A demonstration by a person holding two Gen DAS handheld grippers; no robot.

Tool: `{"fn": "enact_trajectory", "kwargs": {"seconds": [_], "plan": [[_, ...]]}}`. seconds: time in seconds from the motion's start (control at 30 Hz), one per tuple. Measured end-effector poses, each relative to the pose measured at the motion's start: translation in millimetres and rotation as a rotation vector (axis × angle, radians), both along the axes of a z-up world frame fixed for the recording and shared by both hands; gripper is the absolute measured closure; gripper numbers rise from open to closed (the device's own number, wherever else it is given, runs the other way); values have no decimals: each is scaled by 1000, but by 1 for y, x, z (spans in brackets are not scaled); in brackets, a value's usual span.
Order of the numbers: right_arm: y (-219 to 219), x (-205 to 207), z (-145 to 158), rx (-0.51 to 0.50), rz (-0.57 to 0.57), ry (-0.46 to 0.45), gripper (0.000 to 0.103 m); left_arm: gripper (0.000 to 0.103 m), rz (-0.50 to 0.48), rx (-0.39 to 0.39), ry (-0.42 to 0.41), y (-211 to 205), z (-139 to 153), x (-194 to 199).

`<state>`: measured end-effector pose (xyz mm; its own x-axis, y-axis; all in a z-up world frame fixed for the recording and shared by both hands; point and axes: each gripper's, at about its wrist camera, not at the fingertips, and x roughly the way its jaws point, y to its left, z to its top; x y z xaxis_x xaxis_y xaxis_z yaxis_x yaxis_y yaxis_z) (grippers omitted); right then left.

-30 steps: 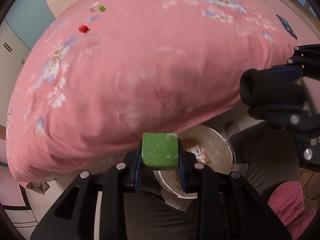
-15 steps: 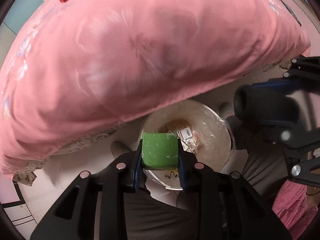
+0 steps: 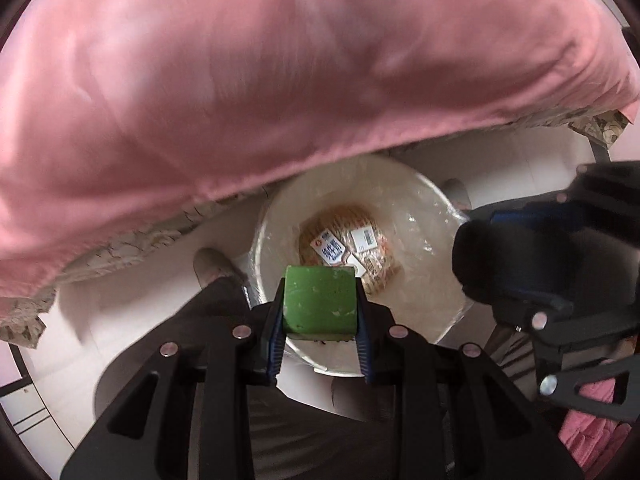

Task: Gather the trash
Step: 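Carry the green block and black foam tube down over the white bin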

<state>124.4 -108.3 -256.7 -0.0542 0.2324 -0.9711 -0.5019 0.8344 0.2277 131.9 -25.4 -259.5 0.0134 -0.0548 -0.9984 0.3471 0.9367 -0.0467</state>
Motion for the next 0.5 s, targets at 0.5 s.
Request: {"fn": "enact_trajectory", "kwargs": {"seconds": [0.5], "plan": [[3, 2, -88, 4, -120, 177, 60, 71, 71, -35, 187, 3, -77, 2]]}}
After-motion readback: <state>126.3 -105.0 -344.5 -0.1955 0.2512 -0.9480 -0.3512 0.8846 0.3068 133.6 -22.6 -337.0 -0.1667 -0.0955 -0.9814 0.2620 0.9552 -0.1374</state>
